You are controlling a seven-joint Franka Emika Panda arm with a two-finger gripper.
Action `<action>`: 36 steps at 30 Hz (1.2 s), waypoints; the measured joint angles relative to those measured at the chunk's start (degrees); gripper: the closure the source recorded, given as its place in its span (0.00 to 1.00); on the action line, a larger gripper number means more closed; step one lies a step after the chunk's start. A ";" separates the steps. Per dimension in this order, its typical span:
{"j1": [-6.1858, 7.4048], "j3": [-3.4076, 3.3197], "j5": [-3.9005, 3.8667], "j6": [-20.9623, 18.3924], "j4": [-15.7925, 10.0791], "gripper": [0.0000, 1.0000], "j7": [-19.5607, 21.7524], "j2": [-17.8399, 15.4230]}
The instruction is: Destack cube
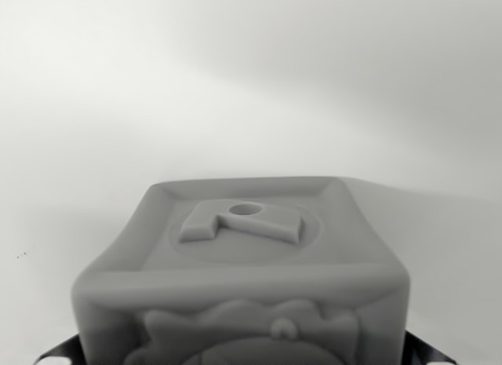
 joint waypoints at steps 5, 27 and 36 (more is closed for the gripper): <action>0.00 0.00 0.00 0.02 0.04 0.00 0.00 0.03; 0.00 0.00 0.00 0.05 0.08 0.00 0.00 0.10; 0.00 0.00 0.00 0.05 0.08 0.00 0.00 0.10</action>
